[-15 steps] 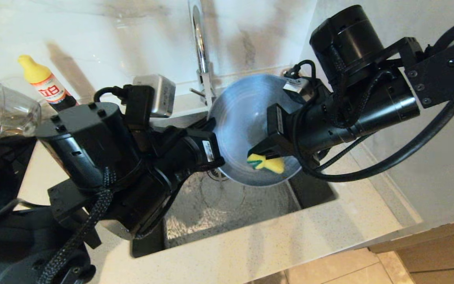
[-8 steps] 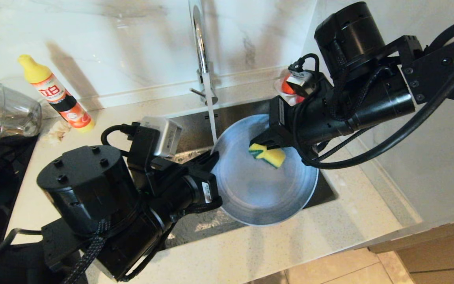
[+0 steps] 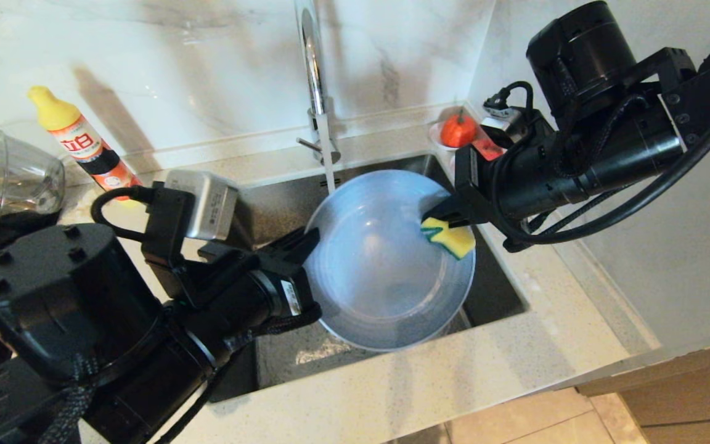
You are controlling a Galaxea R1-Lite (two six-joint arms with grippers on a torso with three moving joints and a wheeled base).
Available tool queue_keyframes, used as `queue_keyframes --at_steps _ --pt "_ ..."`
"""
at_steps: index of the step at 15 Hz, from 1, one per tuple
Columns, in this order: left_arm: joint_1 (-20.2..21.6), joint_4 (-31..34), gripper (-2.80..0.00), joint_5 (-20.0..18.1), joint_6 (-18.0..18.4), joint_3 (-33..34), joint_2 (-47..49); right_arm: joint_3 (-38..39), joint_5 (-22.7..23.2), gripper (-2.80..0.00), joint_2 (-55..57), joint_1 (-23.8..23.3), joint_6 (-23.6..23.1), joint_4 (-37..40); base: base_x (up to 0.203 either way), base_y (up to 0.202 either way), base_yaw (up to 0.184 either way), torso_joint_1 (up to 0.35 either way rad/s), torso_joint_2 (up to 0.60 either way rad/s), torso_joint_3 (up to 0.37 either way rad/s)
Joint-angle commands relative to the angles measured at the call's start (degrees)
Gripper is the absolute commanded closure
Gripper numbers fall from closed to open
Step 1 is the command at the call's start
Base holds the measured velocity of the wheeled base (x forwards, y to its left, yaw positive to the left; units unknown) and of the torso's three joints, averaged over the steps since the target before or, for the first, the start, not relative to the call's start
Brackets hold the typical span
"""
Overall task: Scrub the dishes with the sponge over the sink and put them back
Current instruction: Wipe the plate
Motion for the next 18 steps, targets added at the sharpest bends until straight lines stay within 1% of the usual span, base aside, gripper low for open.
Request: queue_keyframes --at_steps 1,2,4,5,7,9,11,13,14,16,18 --pt "3.87 1.08 0.00 0.19 -0.52 -3.02 -1.24 1.70 0.15 0.00 -0.71 0.08 0.41 0.26 0.000 0.000 0.000 0.000 0.00 0.000" --pt "4.77 2.38 0.00 0.19 -1.44 -5.12 -1.27 2.40 0.15 0.00 -0.76 0.80 0.37 0.22 0.000 0.000 0.000 0.000 0.00 0.000" --pt "5.18 5.78 0.00 0.11 -3.00 -8.11 -1.03 2.53 0.15 0.00 -0.52 2.49 0.41 0.18 0.000 0.000 0.000 0.000 0.00 0.000" --pt "5.12 5.85 0.00 0.01 -3.06 -8.22 -0.45 2.39 0.15 0.00 -0.27 3.55 0.42 0.02 0.000 0.000 0.000 0.000 0.00 0.000" --pt "4.70 6.02 0.00 -0.39 -3.04 -7.33 0.23 1.48 0.15 0.00 0.01 4.23 0.35 -0.21 0.000 0.000 0.000 0.000 0.00 0.000" --pt "3.09 5.58 0.00 -0.42 -2.88 -6.87 1.56 1.22 0.15 0.00 -0.24 4.30 0.24 -0.71 0.000 0.000 0.000 0.000 0.00 0.000" --pt "1.71 5.51 0.00 -1.22 -2.41 -4.40 1.00 -0.34 0.15 0.00 0.28 3.87 0.17 -0.80 0.000 0.000 0.000 0.000 0.00 0.000" --pt "1.37 5.47 0.00 -4.68 -2.36 -0.95 -0.51 -0.39 0.15 0.00 0.23 3.14 0.20 -2.01 0.000 0.000 0.000 0.000 0.00 0.000" --pt "1.34 5.42 0.00 -5.60 -2.31 0.33 -1.39 -0.42 0.15 0.00 0.20 2.53 0.17 -2.25 0.000 0.000 0.000 0.000 0.00 0.000" --pt "1.34 5.41 0.00 -5.92 -2.27 2.19 -3.31 -0.45 0.15 0.00 0.12 0.47 -0.02 -2.88 0.000 0.000 0.000 0.000 0.00 0.000" --pt "1.41 5.34 0.00 -5.96 -2.34 3.50 -4.50 -0.45 0.15 0.00 0.12 -0.45 -0.02 -2.92 0.000 0.000 0.000 0.000 0.00 0.000"
